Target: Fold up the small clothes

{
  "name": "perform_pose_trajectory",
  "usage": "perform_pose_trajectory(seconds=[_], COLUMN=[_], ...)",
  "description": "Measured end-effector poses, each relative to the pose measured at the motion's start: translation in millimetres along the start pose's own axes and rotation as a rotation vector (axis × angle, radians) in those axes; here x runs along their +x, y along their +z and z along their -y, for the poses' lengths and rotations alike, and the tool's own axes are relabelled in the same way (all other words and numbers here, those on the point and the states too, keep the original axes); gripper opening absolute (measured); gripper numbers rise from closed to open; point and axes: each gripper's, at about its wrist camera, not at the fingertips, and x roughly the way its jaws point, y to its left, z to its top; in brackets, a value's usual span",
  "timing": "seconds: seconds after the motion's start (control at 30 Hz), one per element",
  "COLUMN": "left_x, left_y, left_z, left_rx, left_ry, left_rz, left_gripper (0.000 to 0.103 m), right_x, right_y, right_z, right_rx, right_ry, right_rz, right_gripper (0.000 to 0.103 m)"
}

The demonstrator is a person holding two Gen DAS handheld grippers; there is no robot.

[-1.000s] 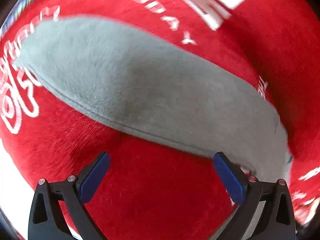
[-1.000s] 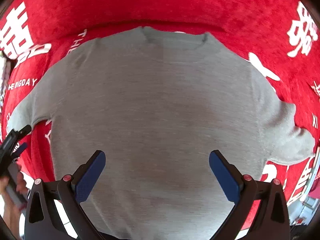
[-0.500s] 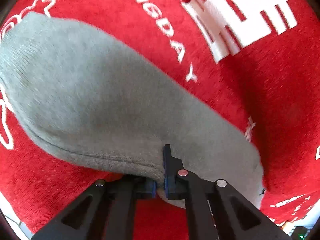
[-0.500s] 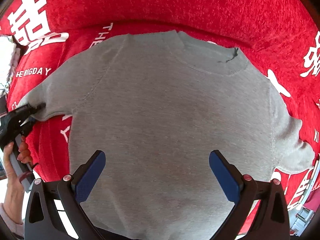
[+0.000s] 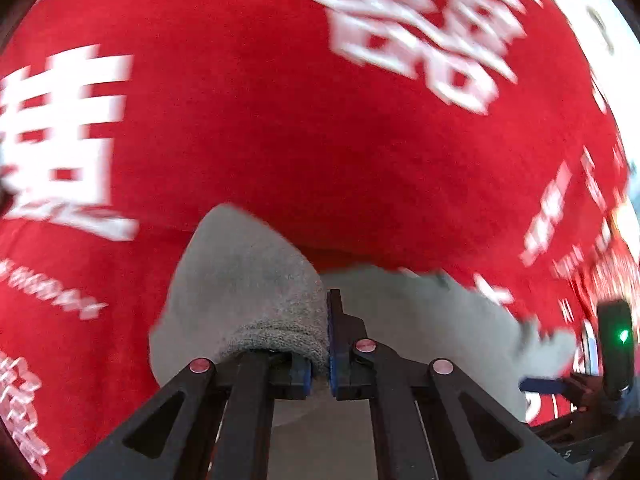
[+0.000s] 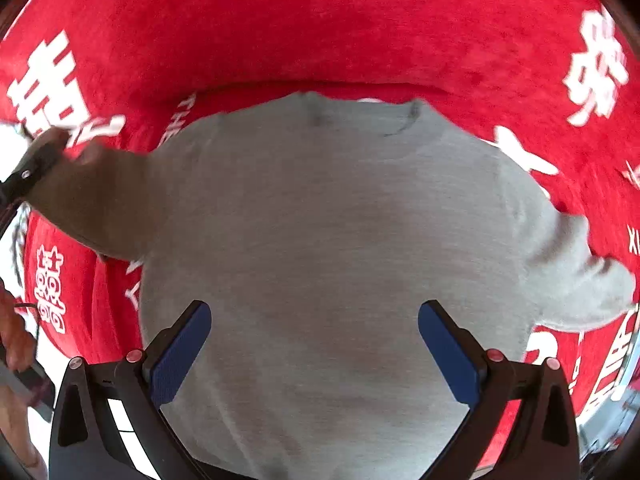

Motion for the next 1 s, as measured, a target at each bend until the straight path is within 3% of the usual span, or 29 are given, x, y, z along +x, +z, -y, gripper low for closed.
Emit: perform_pose_trajectory(seconds=[0.13,0.3,0.33,0.37,0.43,0.53,0.63,0.83,0.93,1.0], left_x=[61,99,101,103,93,59,21,11,27,36], left_y=[-21,-55,-60,-61,-61,-56,-53,-71,-78,-84], left_z=[59,88,89,88,85,74,33,-74,-85,-86], left_rx=[0.095,0.211,0.228,0.233,0.222,0.226,0.153,-0.157,-0.224,-0.206], left_ry=[-0.063,0.035,0.067,0.088,0.119,0.163,0.268,0.395,0.372,0.395], left_rz=[-0.164,-0.289,-0.306,-0.318,-0.3,-0.244,-0.178,-0.288,-0.303,-0.306], left_gripper=[0.006,0.009,0.024,0.064,0.098,0.098,0.098,0.098,0.098,0.098], right_x=[4,16,18,19,19,13,4,11,40,60], right_y=[-7,-21,-23,-25,-28,-24,-10,25,29,33], right_z=[45,88,93,97,100,94,70,-45,-92,-107], right_rx=[0.105,0.185,0.193,0.198,0.193,0.155,0.076,-0.316,-0.488,-0.533], right_ry=[-0.005,-0.018,-0.018,-0.02,-0.024,-0.036,-0.032,-0.034,-0.103,-0.146], right_rz=[-0.008,-0.032,-0.035,-0.038,-0.036,-0.013,0.042,0.143,0.144,0.122], right_gripper=[0.103,0.103,0.103,0.103,0.103,0.103,0.103,0.103,0.103,0.103])
